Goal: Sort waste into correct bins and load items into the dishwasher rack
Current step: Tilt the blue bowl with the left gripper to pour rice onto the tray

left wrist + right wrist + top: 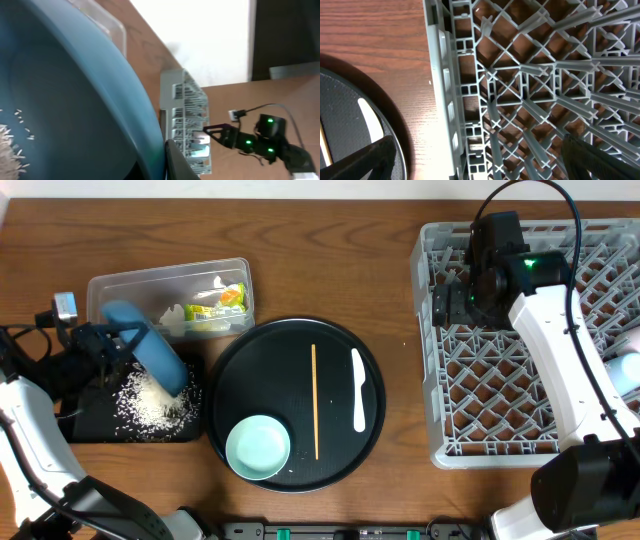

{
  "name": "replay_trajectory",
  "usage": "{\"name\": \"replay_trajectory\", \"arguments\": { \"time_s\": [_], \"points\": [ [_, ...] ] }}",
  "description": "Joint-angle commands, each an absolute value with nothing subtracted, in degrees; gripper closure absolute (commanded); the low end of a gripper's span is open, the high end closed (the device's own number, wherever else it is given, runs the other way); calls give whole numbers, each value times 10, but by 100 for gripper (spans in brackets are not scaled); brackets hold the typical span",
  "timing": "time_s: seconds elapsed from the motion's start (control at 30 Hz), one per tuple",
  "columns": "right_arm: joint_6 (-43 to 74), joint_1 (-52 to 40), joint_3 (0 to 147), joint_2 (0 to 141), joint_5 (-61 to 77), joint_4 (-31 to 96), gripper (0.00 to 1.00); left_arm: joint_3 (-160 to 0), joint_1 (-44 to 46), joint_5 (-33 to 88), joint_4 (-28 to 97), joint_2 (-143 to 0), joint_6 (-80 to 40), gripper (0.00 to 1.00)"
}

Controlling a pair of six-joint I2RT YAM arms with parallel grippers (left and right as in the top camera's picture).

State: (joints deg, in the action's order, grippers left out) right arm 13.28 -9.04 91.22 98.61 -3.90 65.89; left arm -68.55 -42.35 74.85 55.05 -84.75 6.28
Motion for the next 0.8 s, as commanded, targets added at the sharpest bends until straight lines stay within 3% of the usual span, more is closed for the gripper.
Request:
{"name": "replay_trajectory", "arguments": {
  "time_s": [0.0, 0.77],
  "points": [
    [141, -85, 918, 983, -47, 661, 1, -682, -431, 806, 548, -851, 80, 94],
    [141, -85, 918, 983, -60, 671, 1, -682, -431, 825, 575, -851, 79, 94]
  ]
}}
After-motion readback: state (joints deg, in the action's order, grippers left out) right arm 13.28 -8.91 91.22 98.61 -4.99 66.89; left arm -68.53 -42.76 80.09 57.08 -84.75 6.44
